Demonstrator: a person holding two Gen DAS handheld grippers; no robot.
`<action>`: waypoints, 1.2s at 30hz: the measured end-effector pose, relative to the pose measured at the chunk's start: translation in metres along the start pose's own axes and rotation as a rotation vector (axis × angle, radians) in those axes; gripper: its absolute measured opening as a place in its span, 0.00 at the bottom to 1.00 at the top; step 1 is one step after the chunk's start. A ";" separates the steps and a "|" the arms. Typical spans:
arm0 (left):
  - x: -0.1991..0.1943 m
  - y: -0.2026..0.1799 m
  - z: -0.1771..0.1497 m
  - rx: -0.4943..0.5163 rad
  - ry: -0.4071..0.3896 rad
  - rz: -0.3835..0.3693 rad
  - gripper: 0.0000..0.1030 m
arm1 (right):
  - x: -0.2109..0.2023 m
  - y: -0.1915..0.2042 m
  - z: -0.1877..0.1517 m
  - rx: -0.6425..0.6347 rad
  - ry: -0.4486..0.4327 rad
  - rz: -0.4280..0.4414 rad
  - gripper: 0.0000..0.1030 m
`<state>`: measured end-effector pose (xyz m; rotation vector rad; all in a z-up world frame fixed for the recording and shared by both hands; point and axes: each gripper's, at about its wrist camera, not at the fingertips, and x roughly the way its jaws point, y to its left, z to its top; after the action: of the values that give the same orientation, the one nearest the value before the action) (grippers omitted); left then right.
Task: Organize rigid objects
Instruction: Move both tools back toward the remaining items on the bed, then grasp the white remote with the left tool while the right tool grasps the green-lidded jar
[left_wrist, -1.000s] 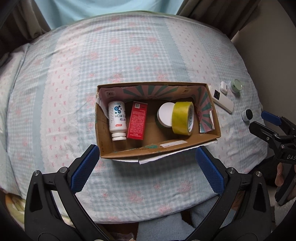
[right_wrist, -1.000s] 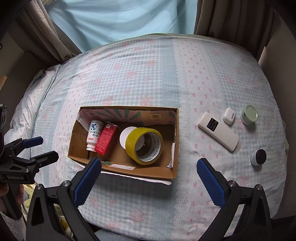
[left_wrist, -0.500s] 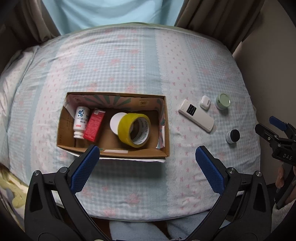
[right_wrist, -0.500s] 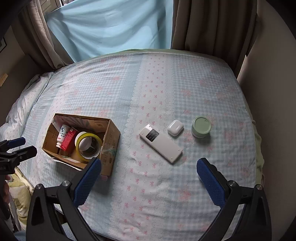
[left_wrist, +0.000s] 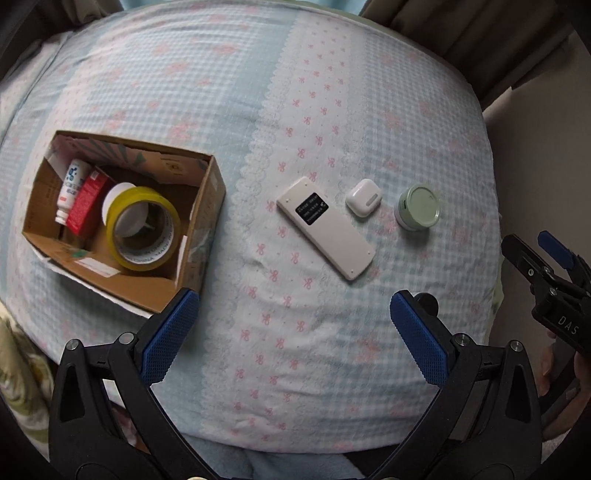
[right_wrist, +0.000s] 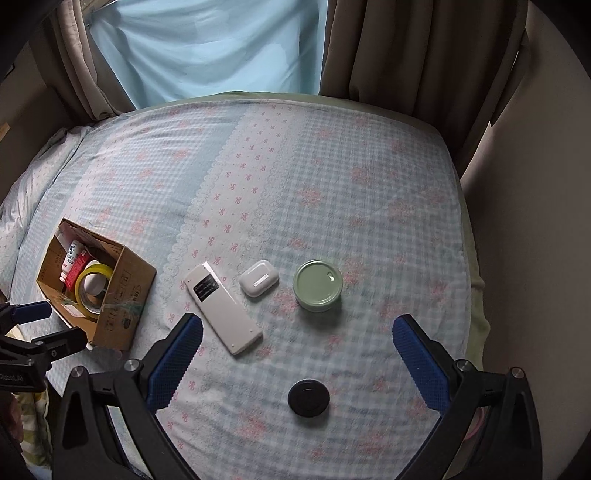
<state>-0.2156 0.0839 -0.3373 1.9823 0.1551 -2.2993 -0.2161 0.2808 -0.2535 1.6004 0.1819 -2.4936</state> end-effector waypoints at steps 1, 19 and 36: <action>0.012 -0.004 0.002 -0.027 0.021 -0.002 1.00 | 0.008 -0.006 0.002 -0.001 0.010 0.000 1.00; 0.183 -0.006 0.043 -0.484 0.291 0.072 1.00 | 0.141 -0.019 0.008 -0.163 0.192 -0.038 1.00; 0.223 -0.018 0.033 -0.655 0.335 0.102 0.84 | 0.191 -0.007 0.003 -0.237 0.202 -0.081 0.99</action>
<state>-0.2834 0.0943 -0.5531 1.9165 0.7094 -1.5474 -0.2977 0.2718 -0.4256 1.7696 0.5558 -2.2598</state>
